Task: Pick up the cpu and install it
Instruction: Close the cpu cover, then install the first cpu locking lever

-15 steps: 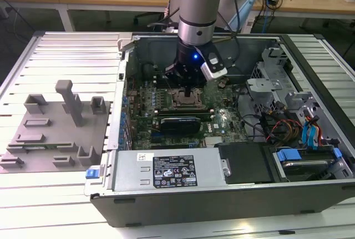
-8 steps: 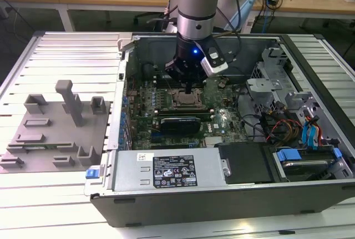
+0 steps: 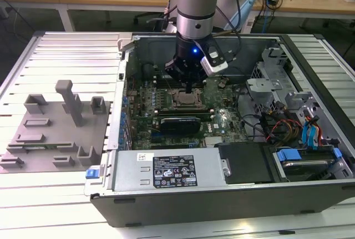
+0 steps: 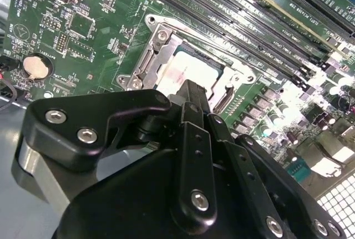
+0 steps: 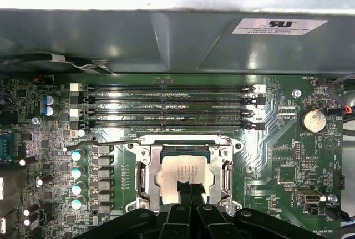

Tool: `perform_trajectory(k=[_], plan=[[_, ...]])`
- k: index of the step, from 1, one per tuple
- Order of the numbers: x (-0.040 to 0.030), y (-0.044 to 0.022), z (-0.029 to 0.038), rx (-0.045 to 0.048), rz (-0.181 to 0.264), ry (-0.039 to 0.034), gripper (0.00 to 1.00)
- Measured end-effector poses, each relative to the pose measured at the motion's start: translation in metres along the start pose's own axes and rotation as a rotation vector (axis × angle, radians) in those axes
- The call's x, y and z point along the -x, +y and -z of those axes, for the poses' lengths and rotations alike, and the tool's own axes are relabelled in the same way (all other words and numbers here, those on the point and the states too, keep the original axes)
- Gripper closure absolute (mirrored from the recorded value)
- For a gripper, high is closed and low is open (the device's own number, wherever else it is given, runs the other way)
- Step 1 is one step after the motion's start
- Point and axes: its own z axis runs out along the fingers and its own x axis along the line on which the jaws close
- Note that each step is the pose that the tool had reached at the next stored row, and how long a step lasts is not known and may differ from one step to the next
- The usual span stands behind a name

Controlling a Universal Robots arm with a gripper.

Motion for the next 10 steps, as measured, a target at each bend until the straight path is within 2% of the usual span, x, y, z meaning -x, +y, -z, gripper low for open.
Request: perform_trajectory(k=[10], plan=[[0.0000, 0.0000, 0.0015, -0.0001, 0.000, 0.0001, 0.89]])
